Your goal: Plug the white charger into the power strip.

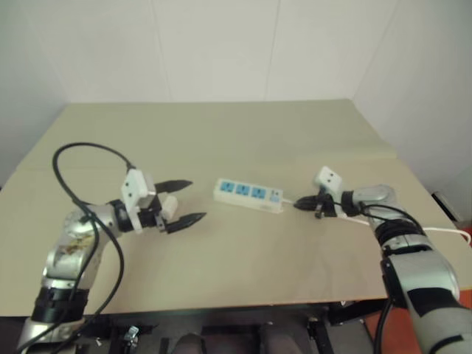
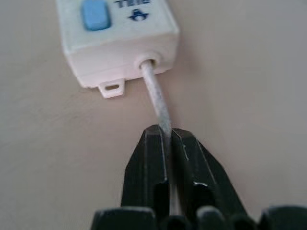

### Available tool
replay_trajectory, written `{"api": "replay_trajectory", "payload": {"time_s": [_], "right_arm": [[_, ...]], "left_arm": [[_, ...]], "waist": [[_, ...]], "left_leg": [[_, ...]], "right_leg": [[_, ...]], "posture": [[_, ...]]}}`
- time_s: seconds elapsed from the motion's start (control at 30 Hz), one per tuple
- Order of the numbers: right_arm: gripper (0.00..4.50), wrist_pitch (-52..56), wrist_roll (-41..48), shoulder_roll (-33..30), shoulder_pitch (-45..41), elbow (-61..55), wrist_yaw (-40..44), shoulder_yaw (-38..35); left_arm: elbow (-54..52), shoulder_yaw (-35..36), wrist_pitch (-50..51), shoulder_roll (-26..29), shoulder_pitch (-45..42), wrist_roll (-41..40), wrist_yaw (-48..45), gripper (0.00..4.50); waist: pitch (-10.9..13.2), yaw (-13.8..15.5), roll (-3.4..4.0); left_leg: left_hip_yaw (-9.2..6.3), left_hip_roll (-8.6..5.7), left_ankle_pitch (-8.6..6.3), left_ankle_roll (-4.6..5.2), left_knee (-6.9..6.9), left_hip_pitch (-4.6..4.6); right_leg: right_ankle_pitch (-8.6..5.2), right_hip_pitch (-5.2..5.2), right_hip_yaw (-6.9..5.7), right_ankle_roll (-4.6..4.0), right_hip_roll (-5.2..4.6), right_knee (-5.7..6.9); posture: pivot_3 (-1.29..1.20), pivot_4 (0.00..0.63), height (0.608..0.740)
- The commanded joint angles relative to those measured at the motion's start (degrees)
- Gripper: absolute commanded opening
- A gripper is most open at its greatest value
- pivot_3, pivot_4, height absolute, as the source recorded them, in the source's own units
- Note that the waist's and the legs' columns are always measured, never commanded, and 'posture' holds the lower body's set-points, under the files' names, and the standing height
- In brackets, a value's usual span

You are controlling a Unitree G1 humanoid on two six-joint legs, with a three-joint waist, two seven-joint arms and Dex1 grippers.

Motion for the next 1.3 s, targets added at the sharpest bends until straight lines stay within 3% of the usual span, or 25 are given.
{"api": "replay_trajectory", "payload": {"time_s": [0.03,0.2,0.47,0.67,1.0,1.1,1.3], "right_arm": [[0.01,-2.8,-1.2,-0.7,1.0,-1.8,0.3,0.4],[0.01,-3.2,1.6,-2.9,7.6,-14.4,3.1,-1.2],[0.01,21.7,12.6,-13.2,35.3,-62.9,3.3,-8.6],[0.01,29.1,14.2,-13.1,45.2,-75.7,-3.6,-11.2],[3.37,32.8,17.1,-12.4,45.8,-82.3,-8.9,-11.4],[4.41,33.3,21.7,-10.6,46.8,-83.3,-10.0,-15.1],[4.46,30.4,26.1,-4.3,49.1,-86.2,-14.5,-18.2]], "left_arm": [[-1.4,-0.8,0.3,1.0,0.0,1.2,0.5,4.50],[-0.8,-1.2,-0.1,1.4,-0.6,1.6,-0.1,4.50],[-0.4,-2.3,0.1,1.7,-0.4,2.5,-0.1,4.50],[1.3,-4.5,-0.3,0.7,-1.8,3.2,-0.7,4.50],[4.1,-4.6,-1.3,0.4,-5.5,3.4,-2.9,4.50],[3.5,-4.2,-1.0,0.5,-5.0,3.3,-2.6,4.50],[0.8,-2.9,0.6,0.9,-3.4,0.8,-3.5,4.50]], "waist": [[0.0,0.0,0.00],[0.0,0.0,0.00],[0.0,1.5,0.06],[0.0,1.2,0.04],[0.0,1.4,0.05],[0.0,1.4,0.04],[0.0,1.3,0.04]], "left_leg": [[0.00,0.00,0.00,0.00,0.00,0.00],[-0.02,0.00,0.00,0.00,0.00,-0.06],[-0.05,-0.03,0.00,0.00,0.00,-0.11],[0.00,-0.02,0.00,0.00,0.03,0.04],[-0.01,-0.02,0.00,0.00,0.03,-0.13],[-0.03,-0.02,0.00,0.00,0.03,-0.14],[-0.04,0.01,0.00,0.00,0.03,-0.14]], "right_leg": [[0.00,0.00,0.00,0.00,0.00,0.00],[0.00,-0.01,-0.01,0.00,0.00,-0.04],[-0.02,-0.04,-0.03,0.05,-0.03,0.00],[-0.30,0.04,0.02,0.53,0.02,0.00],[-0.30,-0.01,0.00,0.52,0.00,-0.11],[-0.30,-0.03,0.00,0.53,0.00,-0.09],[-0.30,-0.03,-0.01,0.53,0.02,-0.09]], "posture": [[0.00,0.150,0.740],[0.00,0.150,0.740],[0.00,0.150,0.740],[0.00,0.150,0.740],[0.00,0.150,0.740],[0.00,0.150,0.740],[0.00,0.150,0.740]]}}
